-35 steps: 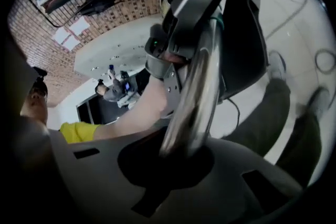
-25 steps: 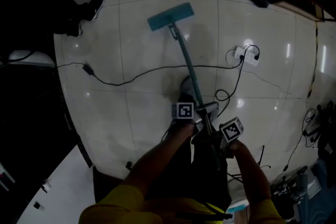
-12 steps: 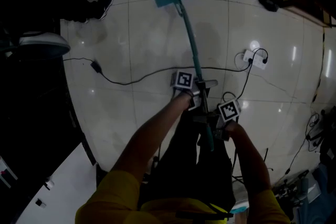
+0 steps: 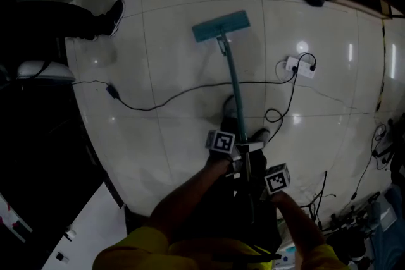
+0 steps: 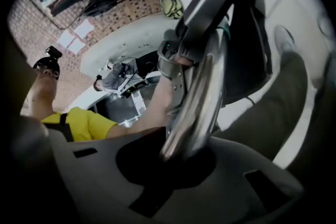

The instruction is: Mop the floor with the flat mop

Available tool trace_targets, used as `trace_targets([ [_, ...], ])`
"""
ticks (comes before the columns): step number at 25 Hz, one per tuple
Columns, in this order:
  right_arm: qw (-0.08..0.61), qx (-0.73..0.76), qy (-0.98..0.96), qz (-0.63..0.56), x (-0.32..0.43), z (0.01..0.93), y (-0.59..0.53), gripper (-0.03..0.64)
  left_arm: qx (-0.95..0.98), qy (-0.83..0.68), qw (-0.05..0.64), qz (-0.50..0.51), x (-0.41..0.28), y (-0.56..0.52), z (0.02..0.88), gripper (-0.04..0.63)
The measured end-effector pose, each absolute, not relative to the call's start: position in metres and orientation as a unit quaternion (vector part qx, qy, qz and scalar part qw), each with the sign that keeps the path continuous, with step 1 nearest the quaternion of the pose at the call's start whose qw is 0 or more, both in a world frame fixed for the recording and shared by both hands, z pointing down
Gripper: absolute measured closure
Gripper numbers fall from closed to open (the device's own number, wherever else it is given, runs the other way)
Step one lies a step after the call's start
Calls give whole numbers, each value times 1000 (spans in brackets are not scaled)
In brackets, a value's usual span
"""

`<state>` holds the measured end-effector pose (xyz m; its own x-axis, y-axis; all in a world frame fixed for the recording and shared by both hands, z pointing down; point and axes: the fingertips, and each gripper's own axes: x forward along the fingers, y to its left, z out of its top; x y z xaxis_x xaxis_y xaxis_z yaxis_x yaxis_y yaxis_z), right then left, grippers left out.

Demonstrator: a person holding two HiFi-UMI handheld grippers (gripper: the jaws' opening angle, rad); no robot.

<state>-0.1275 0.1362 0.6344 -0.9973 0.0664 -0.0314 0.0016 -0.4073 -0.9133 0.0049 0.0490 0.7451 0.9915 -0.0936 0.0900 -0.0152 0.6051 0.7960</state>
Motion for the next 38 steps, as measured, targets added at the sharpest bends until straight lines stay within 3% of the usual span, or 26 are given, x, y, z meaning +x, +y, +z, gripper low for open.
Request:
trace_targets([
  [6,35,-29,-621,782,-125,729,12,574,537,-61,841,31,4,-89,832,558],
  [11,83,-19,-604,793,-125,758,22,595,557,-55,825,76,7,-88,866,567],
  [17,-26,29,-534,845,-124,651,142,595,520,-50,842,130,20,70,782,572],
  [21,-70,83,-509,854,-120,613,188,584,497,26,861,109,45,142,731,566],
  [27,-86,112,-574,807,-83,687,108,577,487,58,867,91,86,60,774,555],
  [33,-110,127,-595,786,-48,754,-3,586,574,54,806,136,119,-62,838,555],
  [38,-137,107,-560,810,-60,724,20,598,597,35,785,161,110,-37,834,555],
])
